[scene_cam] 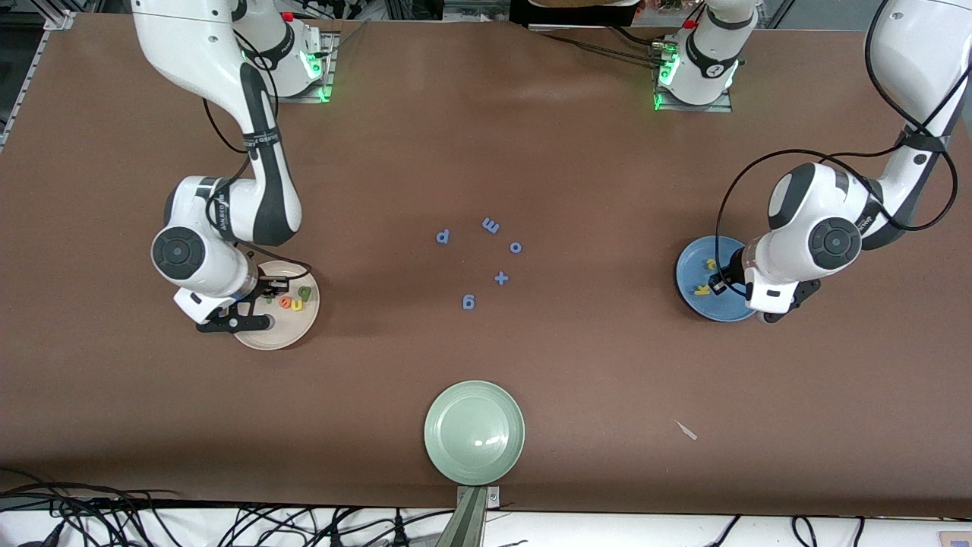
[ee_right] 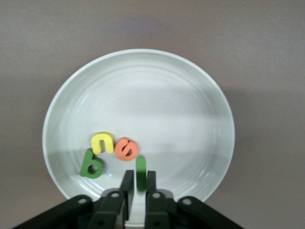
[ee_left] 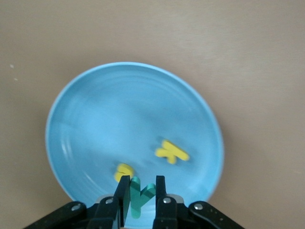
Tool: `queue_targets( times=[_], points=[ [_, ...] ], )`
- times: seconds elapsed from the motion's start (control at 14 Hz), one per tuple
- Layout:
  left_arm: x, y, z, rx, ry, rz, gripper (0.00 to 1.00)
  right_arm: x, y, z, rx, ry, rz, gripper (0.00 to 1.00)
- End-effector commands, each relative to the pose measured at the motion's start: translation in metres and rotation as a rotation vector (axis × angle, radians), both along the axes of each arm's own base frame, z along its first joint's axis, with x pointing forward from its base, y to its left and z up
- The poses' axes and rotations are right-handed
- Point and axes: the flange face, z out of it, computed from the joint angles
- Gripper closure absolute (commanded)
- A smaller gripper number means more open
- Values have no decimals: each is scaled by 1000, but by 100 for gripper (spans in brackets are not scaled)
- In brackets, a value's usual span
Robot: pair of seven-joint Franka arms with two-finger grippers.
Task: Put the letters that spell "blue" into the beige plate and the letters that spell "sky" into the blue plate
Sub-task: 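Drop the y on the blue plate while the right gripper places the bar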
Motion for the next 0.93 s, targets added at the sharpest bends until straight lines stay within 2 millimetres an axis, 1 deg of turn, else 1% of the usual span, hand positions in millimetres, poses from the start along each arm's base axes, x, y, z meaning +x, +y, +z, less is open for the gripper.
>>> queue_targets(
  times=[0.0, 0.07, 0.14, 0.21, 0.28, 0.36, 0.43, 0.5, 0.64, 0.71, 0.78, 0.85],
  points=[
    [-9, 27, -8, 27, -1, -21, 88, 0, -4, 13, 57, -9, -4, 54],
    [-9, 28, -8, 26, -3, -19, 88, 3, -3, 20, 62, -11, -3, 54],
    [-8, 30, -9, 22, -10, -16, 88, 7, -5, 26, 65, -8, -6, 51],
    [-7, 31, -10, 16, -17, -13, 86, 12, -4, 35, 72, -7, -6, 47],
    [-6, 30, -10, 14, -19, -12, 75, 19, -1, 48, 80, -2, -4, 44],
    [-4, 29, -8, 11, -23, -5, 54, 24, 1, 61, 88, 10, -5, 43],
    [-4, 27, -8, 7, -24, -2, 43, 29, 3, 74, 95, 17, -2, 36],
    [-3, 26, -5, 7, -27, 5, 36, 31, 6, 83, 99, 21, 2, 30],
    [0, 27, 2, 11, -38, 14, 25, 33, 0, 116, 116, 9, -6, 0],
    [6, 29, 8, 13, -47, 18, 21, 33, 6, 137, 130, -6, 6, 0],
    [10, 31, 15, 18, -62, 22, 17, 29, 5, 150, 137, 9, 7, 0],
    [14, 33, 26, 28, -82, 28, 10, 28, 2, 173, 147, 6, 13, 0]
  ],
)
